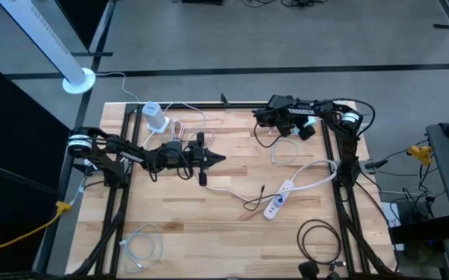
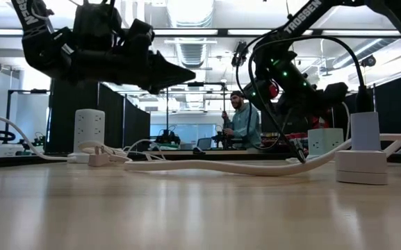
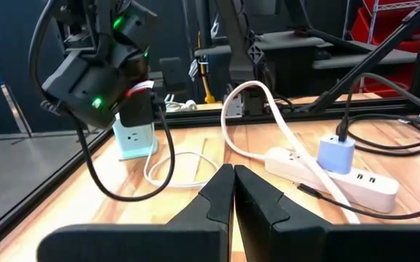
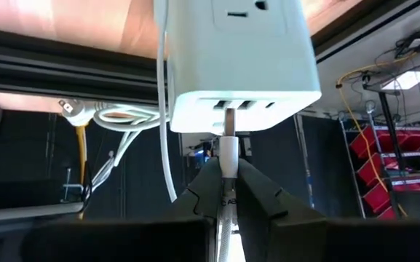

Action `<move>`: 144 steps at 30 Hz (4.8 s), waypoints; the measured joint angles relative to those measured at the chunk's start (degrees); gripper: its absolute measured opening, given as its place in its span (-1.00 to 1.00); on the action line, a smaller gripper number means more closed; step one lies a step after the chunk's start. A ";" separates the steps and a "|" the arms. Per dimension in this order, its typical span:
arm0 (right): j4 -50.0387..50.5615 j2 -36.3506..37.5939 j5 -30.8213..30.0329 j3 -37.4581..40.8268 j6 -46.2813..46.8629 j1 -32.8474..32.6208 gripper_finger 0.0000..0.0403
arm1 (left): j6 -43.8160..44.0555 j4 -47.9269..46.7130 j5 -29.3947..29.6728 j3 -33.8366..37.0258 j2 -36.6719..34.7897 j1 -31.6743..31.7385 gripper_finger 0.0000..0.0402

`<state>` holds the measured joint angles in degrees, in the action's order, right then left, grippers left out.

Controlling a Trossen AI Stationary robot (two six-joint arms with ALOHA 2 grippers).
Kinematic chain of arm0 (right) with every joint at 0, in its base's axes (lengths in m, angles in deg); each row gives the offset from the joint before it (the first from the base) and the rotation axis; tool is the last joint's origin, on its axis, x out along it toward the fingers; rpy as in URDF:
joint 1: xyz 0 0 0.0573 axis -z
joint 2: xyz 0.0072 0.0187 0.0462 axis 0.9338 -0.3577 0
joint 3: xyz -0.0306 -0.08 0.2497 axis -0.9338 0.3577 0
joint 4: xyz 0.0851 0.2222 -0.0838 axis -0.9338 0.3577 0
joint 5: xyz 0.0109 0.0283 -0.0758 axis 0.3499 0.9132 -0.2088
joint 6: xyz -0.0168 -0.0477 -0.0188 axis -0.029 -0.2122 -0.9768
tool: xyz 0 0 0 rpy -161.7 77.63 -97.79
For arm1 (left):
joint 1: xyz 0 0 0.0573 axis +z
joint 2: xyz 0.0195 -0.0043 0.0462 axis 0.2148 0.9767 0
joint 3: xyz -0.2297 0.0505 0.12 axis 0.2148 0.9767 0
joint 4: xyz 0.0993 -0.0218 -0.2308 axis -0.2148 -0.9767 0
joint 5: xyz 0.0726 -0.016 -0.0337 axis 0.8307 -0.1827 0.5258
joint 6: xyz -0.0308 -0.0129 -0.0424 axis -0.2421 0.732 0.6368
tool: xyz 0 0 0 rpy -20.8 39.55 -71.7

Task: Insert USB
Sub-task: Insert the white charger cable into the green outlet extension

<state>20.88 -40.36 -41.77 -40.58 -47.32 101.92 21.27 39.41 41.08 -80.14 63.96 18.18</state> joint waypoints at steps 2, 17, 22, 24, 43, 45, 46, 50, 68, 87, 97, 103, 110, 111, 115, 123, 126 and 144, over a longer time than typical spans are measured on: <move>0.30 0.02 0.01 0.30 -0.59 0.02 -0.94 | 0.15 0.13 0.02 0.13 0.00 0.00 -1.00; -1.72 0.20 0.59 1.93 -2.93 0.40 -0.94 | -0.55 0.53 0.02 0.13 0.00 0.00 -1.00; -2.70 0.26 0.47 1.85 -3.74 0.91 -0.94 | -0.55 0.56 0.02 0.13 0.00 0.00 -1.00; -2.90 0.28 0.49 1.85 -3.70 1.03 -0.94 | -0.55 0.59 0.02 0.13 0.00 0.00 -1.00; -4.18 0.55 2.06 1.80 -1.45 1.01 -0.94 | -0.55 0.54 0.02 0.13 0.00 0.00 -1.00; -4.22 0.61 2.35 1.72 -1.44 1.03 -0.94 | -0.53 0.54 0.02 0.11 0.00 0.00 -1.00; -4.23 0.66 2.49 1.60 -1.40 1.03 -0.94 | -0.53 0.54 0.02 0.13 0.02 -0.02 -1.00; -4.53 1.07 3.76 0.86 -1.56 1.02 -0.94 | -0.55 0.54 0.02 0.11 0.00 -0.02 -1.00; -4.82 3.39 8.64 0.76 -2.03 1.32 -0.94 | -0.09 0.41 -0.03 0.32 0.02 -0.50 -1.00; -5.03 3.48 8.91 0.76 -2.03 1.29 -0.94 | -0.21 0.17 -0.03 0.32 0.02 -0.55 -1.00; -5.12 5.43 11.96 0.82 -1.60 1.39 -0.94 | -0.33 0.11 -0.03 0.32 0.02 -0.55 -1.00; -5.39 5.57 11.84 0.84 -1.57 1.70 -0.94 | -0.10 0.11 -0.07 0.32 0.02 -0.59 -1.00; -6.80 7.22 12.71 0.89 -2.02 1.97 -0.94 | -0.09 0.09 -0.09 0.35 0.02 -0.61 -1.00; -6.75 7.38 12.63 0.89 -2.22 2.04 -0.94 | -0.09 0.11 -0.09 0.35 0.02 -0.61 -1.00; -7.24 7.41 12.45 0.89 -2.82 2.69 -0.94 | -0.09 0.11 -0.09 0.35 0.02 -0.61 -1.00; -8.05 7.41 11.77 0.93 -3.74 3.96 -0.94 | -0.07 0.11 -0.11 0.35 0.02 -0.61 -1.00; -8.05 7.41 11.69 0.95 -3.74 4.34 -0.94 | -0.07 0.11 -0.11 0.35 0.02 -0.61 -1.00; -9.96 7.52 12.70 2.43 -4.49 5.71 -0.94 | -0.06 0.10 -0.11 0.35 0.02 -0.61 -1.00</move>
<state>10.92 -32.84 -29.07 -38.16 -51.81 107.63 21.21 39.51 40.97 -79.80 63.98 17.57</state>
